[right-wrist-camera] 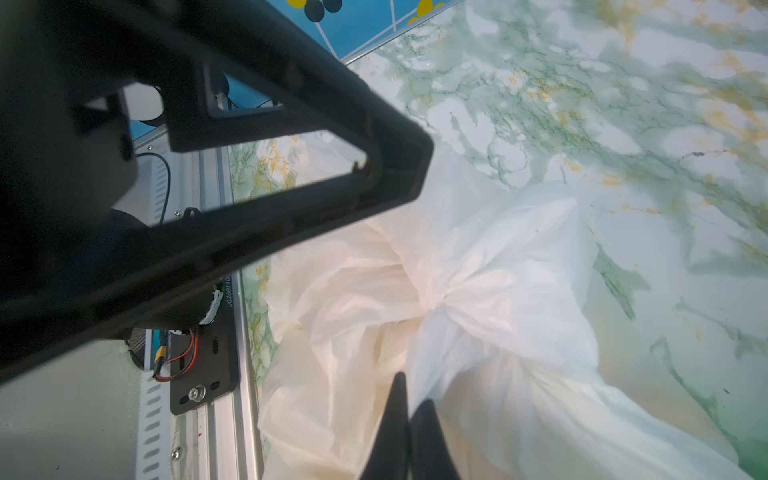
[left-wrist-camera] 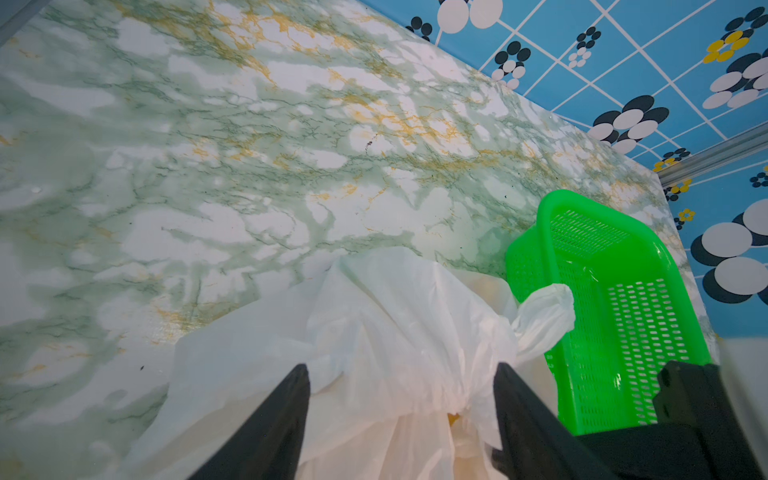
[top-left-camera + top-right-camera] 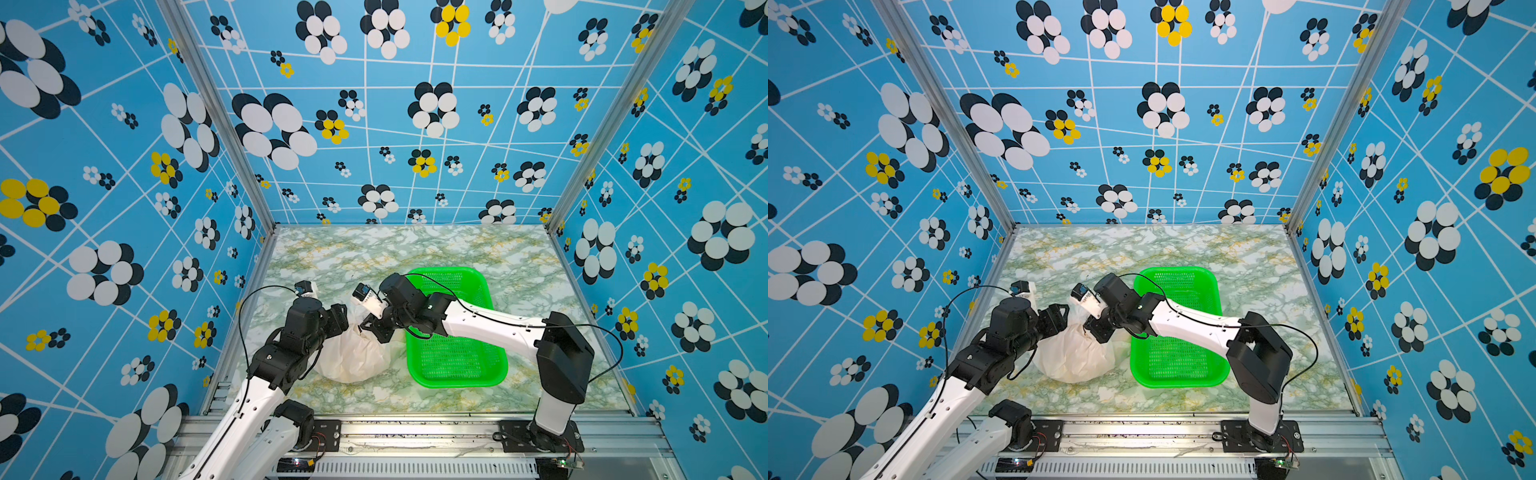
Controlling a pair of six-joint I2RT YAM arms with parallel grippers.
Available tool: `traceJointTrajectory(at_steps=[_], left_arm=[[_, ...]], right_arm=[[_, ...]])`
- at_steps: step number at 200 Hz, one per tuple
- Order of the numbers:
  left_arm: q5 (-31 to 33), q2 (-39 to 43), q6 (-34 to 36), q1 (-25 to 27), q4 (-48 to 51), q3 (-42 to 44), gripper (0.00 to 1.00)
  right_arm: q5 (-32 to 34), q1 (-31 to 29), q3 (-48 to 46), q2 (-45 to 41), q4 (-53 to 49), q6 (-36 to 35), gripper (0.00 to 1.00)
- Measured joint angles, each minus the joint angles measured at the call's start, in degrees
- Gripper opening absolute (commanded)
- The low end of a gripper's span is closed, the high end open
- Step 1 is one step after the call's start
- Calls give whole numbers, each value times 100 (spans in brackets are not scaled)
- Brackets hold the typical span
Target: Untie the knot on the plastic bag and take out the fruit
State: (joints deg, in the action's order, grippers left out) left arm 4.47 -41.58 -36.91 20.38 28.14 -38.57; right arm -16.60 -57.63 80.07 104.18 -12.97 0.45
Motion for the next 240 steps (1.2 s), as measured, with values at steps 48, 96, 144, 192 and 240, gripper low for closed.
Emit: traceJointTrajectory(at_steps=[48,96,144,192,240], left_arm=[[-111,-498,-367,0,57,0,71],[15,-1023,-535,0,-168,2,64],[33,-1086,-612,2,-378,2,24],[13,-1154,-555,0,-461,2,0],[160,-1108,-219,-638,-393,-227,0]], right_arm=[[-2,0,0,0,28,28,0],[-4,-7,-2,0,37,35,0],[-7,-11,-127,-55,107,35,0],[11,-11,-256,-129,293,37,0],[457,70,-778,-581,627,170,0]])
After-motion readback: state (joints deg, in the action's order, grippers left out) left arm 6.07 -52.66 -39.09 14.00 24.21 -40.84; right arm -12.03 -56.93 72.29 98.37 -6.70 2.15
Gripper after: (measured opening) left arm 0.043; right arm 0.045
